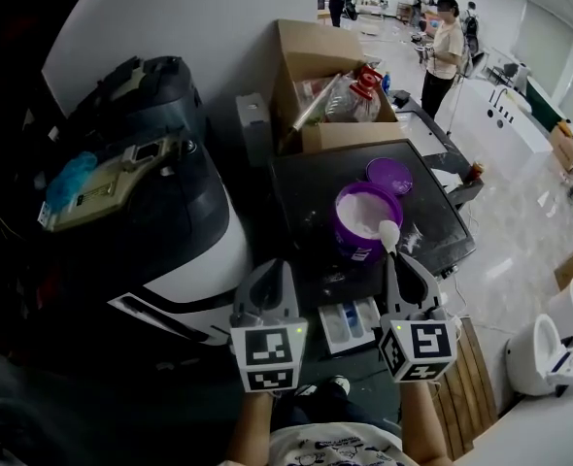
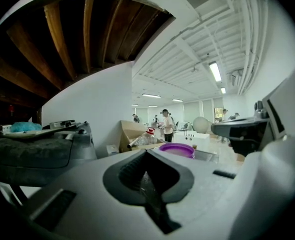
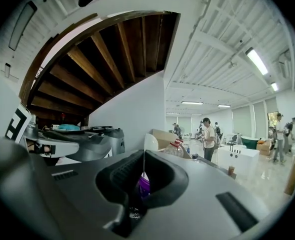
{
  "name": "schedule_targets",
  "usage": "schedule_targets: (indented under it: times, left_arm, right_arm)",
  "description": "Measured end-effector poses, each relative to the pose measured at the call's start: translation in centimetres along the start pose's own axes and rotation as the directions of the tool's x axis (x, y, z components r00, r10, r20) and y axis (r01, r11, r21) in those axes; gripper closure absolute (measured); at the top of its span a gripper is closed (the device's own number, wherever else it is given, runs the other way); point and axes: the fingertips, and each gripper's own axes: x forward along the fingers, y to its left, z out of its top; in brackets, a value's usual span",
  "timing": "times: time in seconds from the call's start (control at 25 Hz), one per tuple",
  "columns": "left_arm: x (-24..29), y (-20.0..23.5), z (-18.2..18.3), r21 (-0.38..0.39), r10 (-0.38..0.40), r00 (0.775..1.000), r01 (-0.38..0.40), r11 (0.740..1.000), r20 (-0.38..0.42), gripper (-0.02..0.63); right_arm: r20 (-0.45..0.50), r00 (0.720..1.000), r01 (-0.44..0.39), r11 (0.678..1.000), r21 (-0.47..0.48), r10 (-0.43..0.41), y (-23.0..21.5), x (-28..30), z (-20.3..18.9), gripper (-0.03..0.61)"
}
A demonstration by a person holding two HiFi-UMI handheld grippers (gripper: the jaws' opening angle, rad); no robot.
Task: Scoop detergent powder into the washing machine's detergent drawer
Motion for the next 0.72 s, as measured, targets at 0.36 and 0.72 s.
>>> schedule_targets:
  times: [0.36, 0.72]
  left_arm:
    - [-0.2, 0.2, 2.7, 0.02, 0.017, 0.998, -0.018, 1.0, 0.058, 0.612]
    - [-0.2, 0.5, 3.9, 0.019, 0.033, 0.995, -0.034, 0.999, 0.092, 0.612]
  right_arm:
    - [0.052, 0.999, 0.001, 1.0, 0.003, -0.001, -0.4, 0.3, 2.3, 0.558]
    - [0.083, 0.997, 0.001, 1.0, 0.016, -0.002, -0.8, 0.2, 3.4, 0.558]
